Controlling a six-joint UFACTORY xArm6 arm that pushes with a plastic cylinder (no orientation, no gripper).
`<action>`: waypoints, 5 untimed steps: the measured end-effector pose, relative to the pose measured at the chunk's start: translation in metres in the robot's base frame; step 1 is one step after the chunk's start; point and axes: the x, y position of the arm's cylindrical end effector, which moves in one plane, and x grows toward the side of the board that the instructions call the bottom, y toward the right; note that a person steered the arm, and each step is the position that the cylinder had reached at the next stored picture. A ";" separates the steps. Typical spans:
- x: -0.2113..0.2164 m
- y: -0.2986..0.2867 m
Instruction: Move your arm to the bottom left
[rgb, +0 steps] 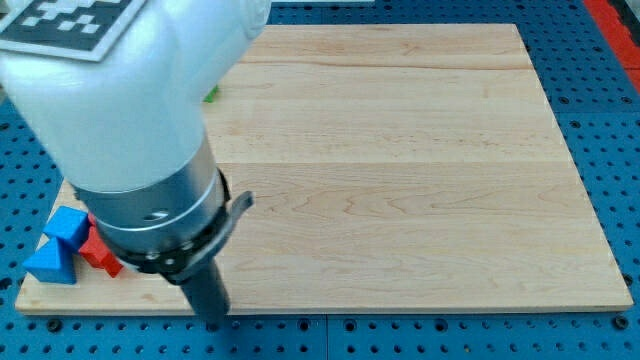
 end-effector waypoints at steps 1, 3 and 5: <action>-0.001 -0.075; -0.015 -0.186; -0.049 -0.168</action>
